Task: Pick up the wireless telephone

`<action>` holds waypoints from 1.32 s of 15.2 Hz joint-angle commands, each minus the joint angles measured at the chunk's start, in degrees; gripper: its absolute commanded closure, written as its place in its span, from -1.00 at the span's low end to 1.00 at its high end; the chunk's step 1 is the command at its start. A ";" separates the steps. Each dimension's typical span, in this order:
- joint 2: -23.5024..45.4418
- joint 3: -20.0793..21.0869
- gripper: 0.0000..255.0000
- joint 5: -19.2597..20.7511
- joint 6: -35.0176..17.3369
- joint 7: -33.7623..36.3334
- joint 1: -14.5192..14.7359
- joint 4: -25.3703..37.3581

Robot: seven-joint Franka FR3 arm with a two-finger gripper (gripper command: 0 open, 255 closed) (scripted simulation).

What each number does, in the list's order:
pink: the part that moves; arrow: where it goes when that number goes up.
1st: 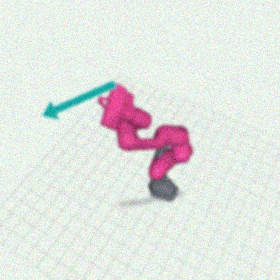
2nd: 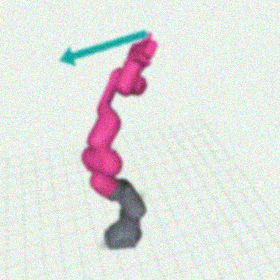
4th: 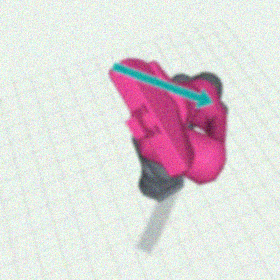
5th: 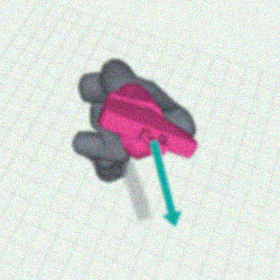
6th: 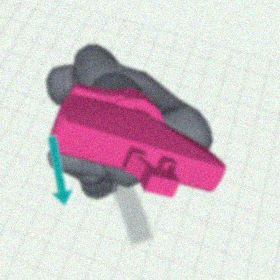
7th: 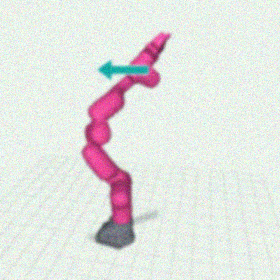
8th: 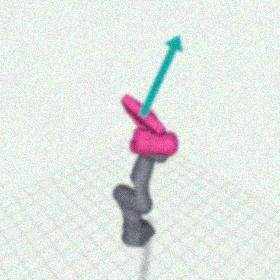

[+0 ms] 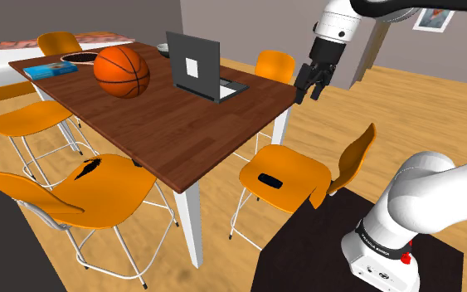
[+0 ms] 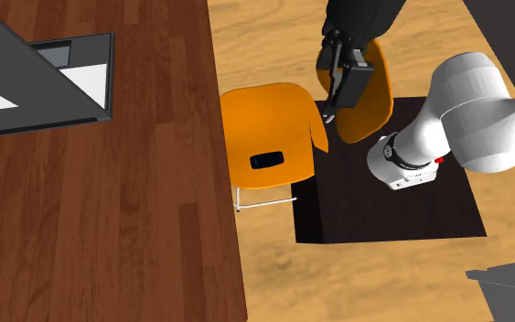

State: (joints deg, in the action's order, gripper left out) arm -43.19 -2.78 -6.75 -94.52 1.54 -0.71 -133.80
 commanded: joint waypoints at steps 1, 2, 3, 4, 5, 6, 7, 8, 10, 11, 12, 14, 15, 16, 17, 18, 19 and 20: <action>0.00 0.00 -1.00 0.00 0.00 0.00 0.00 0.00; 0.20 -0.15 -1.00 0.12 -1.74 -0.69 0.06 -1.73; 0.47 -0.30 -1.00 0.23 -3.50 -1.39 0.12 -3.41; 0.83 -0.46 -1.00 0.33 -5.29 -2.08 0.18 -5.02; 1.28 -0.63 -1.00 0.44 -7.10 -2.78 0.25 -6.57; 1.81 -0.80 -1.00 0.53 -8.94 -3.48 0.31 -8.06; 2.43 -0.99 -1.00 0.62 -10.81 -4.18 0.39 -9.49; 3.15 -1.17 -1.00 0.70 -12.71 -4.89 0.46 -10.86; 4.88 -1.55 -1.00 0.82 -16.59 -6.33 0.61 -13.39; 5.89 -1.75 -1.00 0.85 -18.59 -7.07 0.70 -14.55; 7.01 -1.97 -1.00 0.89 -20.62 -7.80 0.80 -15.64; 9.57 -2.43 -1.00 0.89 -24.76 -9.31 1.05 -17.60; 11.01 -2.67 -1.00 0.86 -26.88 -10.08 1.19 -18.46; 12.56 -2.93 -1.00 0.80 -29.03 -10.87 1.35 -19.24; 14.22 -3.19 -1.00 0.69 -31.20 -11.69 1.52 -19.93; 15.99 -3.44 -1.00 0.55 -33.39 -12.53 1.70 -20.54; 17.86 -3.73 -1.00 0.36 -35.59 -13.40 1.91 -21.06; 19.83 -4.03 -1.00 0.12 -37.81 -14.30 2.15 -21.49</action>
State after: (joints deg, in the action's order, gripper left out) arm -25.26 -6.57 -6.42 -130.05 -11.91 1.19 -154.81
